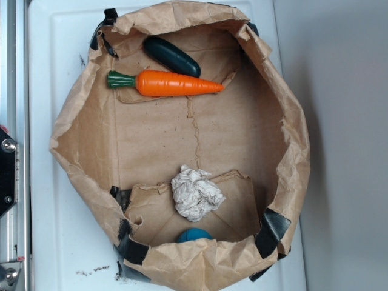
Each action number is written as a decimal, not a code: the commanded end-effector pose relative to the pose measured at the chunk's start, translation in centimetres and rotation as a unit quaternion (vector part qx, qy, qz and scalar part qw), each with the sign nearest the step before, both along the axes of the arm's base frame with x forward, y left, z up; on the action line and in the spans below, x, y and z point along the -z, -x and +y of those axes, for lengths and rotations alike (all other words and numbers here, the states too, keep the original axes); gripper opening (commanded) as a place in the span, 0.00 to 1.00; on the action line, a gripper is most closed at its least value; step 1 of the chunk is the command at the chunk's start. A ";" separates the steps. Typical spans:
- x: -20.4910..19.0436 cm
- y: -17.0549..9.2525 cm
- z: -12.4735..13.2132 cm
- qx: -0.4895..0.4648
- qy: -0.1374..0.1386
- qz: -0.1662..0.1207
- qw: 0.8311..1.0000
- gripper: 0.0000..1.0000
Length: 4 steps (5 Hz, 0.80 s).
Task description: Grab the carrot.
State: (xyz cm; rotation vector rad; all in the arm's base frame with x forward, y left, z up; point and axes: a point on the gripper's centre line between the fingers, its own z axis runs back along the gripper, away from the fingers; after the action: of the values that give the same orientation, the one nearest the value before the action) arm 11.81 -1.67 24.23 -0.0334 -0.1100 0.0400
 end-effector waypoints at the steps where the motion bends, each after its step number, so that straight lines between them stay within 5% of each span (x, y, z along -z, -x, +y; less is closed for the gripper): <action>1: 0.0 0.0 0.0 0.000 0.000 0.000 1.000 1.00; 2: -0.4 -4.8 0.3 -0.035 0.019 0.013 0.999 1.00; 4: 2.5 -10.5 2.1 -0.052 0.015 0.012 0.998 1.00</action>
State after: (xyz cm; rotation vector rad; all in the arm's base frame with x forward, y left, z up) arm 21.94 0.00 20.87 -0.0566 -0.0476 0.1354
